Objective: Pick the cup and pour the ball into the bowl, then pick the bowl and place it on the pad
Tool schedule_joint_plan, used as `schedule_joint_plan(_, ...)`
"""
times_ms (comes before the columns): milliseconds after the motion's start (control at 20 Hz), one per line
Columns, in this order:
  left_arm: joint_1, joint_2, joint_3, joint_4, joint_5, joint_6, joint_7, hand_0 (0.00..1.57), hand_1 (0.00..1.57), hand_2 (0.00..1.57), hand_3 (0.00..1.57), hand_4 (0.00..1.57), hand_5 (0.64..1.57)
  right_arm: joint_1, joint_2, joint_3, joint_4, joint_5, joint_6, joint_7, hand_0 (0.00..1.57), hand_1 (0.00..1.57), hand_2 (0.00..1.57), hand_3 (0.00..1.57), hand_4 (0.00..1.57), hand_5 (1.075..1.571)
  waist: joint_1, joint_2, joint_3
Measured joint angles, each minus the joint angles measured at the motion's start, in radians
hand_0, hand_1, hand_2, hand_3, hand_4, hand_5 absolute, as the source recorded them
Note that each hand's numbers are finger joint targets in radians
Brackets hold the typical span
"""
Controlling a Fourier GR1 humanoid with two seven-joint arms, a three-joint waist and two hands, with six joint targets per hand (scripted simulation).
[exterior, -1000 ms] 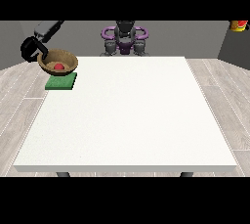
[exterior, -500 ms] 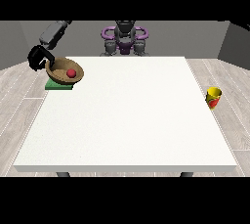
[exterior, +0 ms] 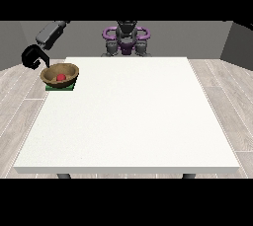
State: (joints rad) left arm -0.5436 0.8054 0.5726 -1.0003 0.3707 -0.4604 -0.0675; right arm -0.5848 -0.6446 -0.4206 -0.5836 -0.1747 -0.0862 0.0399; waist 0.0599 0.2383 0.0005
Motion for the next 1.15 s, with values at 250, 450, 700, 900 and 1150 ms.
schedule_joint_plan(250, 0.010, 0.030, 0.015, 0.045, 0.000, -0.028, -0.052, 0.00, 0.00, 0.00, 0.00, 1.19, 1.564, -0.014, 0.032, -0.019, -0.003, -0.023, -0.028, -0.033, 1.45, 1.45, 1.38, 0.75, 0.00, 1.540, 0.002, 0.025, -0.0005)
schedule_joint_plan(450, 0.012, 0.032, 0.012, 0.036, 0.006, -0.037, -0.068, 0.00, 0.00, 0.00, 0.00, 1.19, 1.566, -0.041, 0.040, -0.030, 0.013, -0.030, -0.054, -0.068, 1.26, 1.26, 1.35, 0.91, 0.11, 1.529, 0.023, 0.051, -0.0005)
schedule_joint_plan(700, -0.011, 0.054, 0.014, 0.027, 0.021, -0.027, -0.047, 0.00, 0.00, 0.00, 0.00, 1.20, 1.568, -0.064, 0.009, -0.005, 0.041, -0.002, -0.038, -0.069, 0.00, 0.00, 0.21, 0.00, 0.00, 1.442, 0.030, 0.073, -0.0004)
schedule_joint_plan(900, -0.015, 0.056, 0.007, 0.027, 0.026, -0.025, -0.036, 0.00, 0.00, 0.00, 0.00, 1.19, 1.569, -0.073, 0.010, 0.036, 0.048, 0.032, -0.024, -0.057, 0.00, 0.00, 0.00, 0.00, 0.00, 1.400, 0.036, 0.059, -0.0035)
schedule_joint_plan(1150, 0.022, -0.001, -0.035, -0.020, 0.021, -0.007, -0.003, 0.00, 0.00, 0.00, 0.00, 1.19, 1.569, -0.076, -0.022, 0.069, 0.069, 0.058, 0.026, 0.003, 0.00, 0.00, 0.00, 0.00, 0.20, 1.375, 0.035, -0.026, -0.0011)
